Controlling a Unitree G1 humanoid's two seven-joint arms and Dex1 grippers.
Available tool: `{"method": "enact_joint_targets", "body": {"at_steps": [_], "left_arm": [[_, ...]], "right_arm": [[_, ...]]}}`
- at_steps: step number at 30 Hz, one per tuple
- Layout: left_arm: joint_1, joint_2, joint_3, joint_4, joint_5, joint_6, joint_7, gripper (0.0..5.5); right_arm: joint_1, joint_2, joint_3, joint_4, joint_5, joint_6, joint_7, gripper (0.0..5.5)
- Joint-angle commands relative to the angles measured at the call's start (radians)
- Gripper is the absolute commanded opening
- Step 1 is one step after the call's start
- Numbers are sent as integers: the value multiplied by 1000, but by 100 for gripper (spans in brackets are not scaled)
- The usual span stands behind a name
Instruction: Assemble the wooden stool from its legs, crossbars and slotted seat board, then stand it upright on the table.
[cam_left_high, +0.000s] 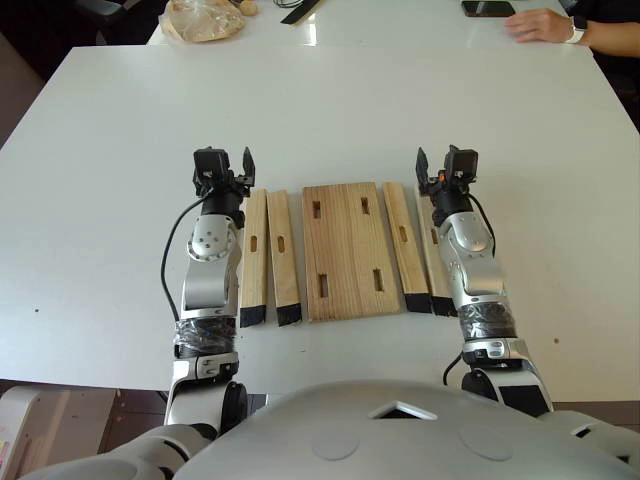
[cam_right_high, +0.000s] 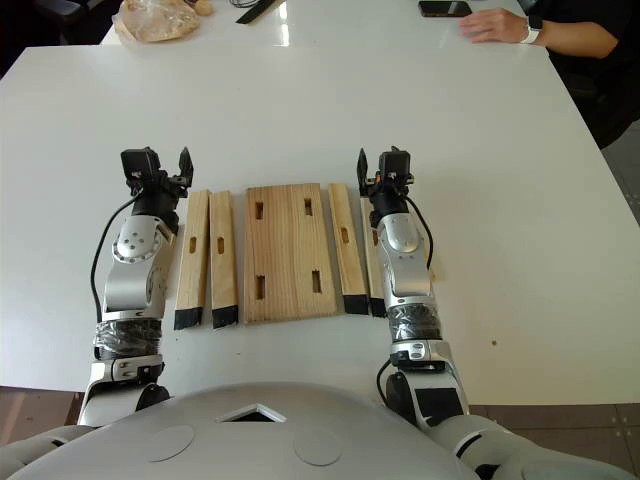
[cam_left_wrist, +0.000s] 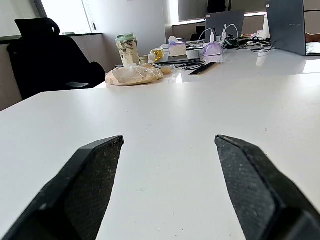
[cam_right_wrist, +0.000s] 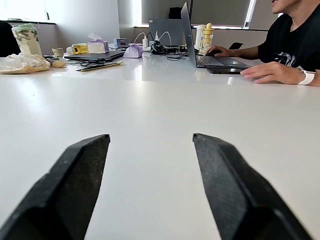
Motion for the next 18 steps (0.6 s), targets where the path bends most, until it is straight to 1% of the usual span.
{"method": "enact_joint_targets", "body": {"at_steps": [1, 8, 12, 18], "left_arm": [[0, 8, -5, 10, -3, 8, -9, 340], [14, -1, 8, 8, 0, -1, 12, 340], [-10, -4, -15, 27, 1, -1, 0, 340], [-12, 14, -18, 11, -2, 15, -14, 340]], "right_arm": [[-9, -1, 2, -11, -2, 20, -7, 306], [-49, 11, 24, 39, -5, 8, 9, 306], [-40, 11, 47, 0, -25, 2, 5, 306], [-34, 5, 41, -26, -29, 15, -7, 306]]}}
